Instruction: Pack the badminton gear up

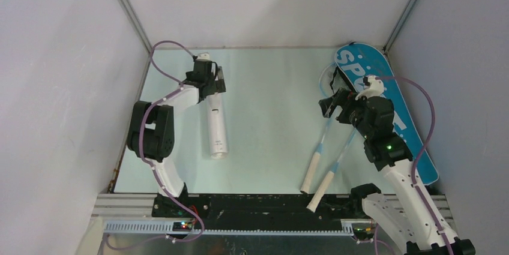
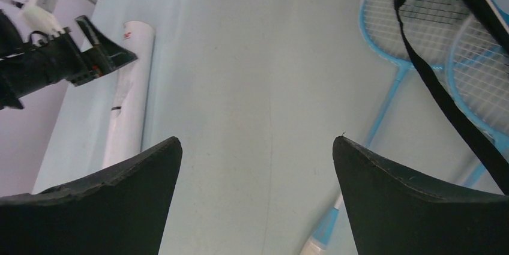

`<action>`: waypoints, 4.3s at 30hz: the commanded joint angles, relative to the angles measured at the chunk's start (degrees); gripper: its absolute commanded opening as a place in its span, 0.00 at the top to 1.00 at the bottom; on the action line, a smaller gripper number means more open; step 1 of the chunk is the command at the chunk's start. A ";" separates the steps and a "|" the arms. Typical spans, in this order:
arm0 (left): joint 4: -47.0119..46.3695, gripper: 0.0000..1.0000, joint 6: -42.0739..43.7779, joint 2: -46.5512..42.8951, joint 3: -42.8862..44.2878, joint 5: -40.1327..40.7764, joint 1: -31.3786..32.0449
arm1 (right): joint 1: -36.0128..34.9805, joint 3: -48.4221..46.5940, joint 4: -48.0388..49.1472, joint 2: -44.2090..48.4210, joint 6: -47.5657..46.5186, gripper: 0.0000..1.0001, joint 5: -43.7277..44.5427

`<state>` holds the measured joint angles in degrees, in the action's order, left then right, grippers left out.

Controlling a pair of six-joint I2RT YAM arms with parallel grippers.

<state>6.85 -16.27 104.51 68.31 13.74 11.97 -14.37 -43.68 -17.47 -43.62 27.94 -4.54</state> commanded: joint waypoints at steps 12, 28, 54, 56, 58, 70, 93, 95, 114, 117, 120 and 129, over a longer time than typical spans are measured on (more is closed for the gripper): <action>-0.33 0.00 -5.07 -16.18 -3.77 -2.56 0.58 | 2.95 2.90 7.35 -1.82 2.22 0.01 13.14; -0.62 0.00 -2.48 -46.01 -17.15 5.45 11.09 | 11.38 2.75 3.91 -3.41 3.22 0.01 11.95; -10.18 0.00 -0.41 -53.72 -27.85 -7.36 11.23 | 28.08 -26.90 -14.45 -59.94 -43.56 0.12 18.24; -10.67 0.00 0.04 -52.51 -27.39 -7.55 11.19 | 28.08 -27.16 -13.07 -62.02 -44.19 0.15 18.66; -10.89 0.00 0.43 -51.47 -27.00 -7.70 11.15 | 28.08 -27.24 -11.39 -63.78 -44.11 0.18 19.25; -13.05 0.00 1.63 -47.90 -27.09 -8.02 11.19 | 25.25 -27.25 3.50 -67.29 -46.37 0.27 22.02; -12.08 0.00 1.66 -42.02 -24.37 -7.63 11.17 | 20.92 -28.80 23.61 -71.89 -58.55 0.28 23.53; -11.89 0.00 1.48 -41.37 -23.84 -7.62 11.16 | 21.19 -29.44 24.36 -71.94 -57.71 0.33 22.81; -10.36 0.00 1.88 -40.34 -21.87 -7.23 11.20 | 19.44 -30.44 20.65 -62.61 -52.55 1.00 25.90; -10.49 0.00 1.72 -41.50 -22.53 -7.21 11.17 | 17.59 -31.43 16.63 -54.75 -49.66 1.00 28.18; -10.79 0.00 1.37 -42.96 -23.44 -7.58 11.16 | 16.07 -33.47 12.51 -48.88 -46.63 1.00 30.33; -12.13 0.00 0.23 -48.38 -26.39 -10.12 11.19 | 8.81 -40.87 -0.10 -31.86 -36.00 1.00 21.47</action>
<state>-2.76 -15.55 59.20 42.98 5.74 22.98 -3.60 -78.61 -11.14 -81.76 -16.12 23.05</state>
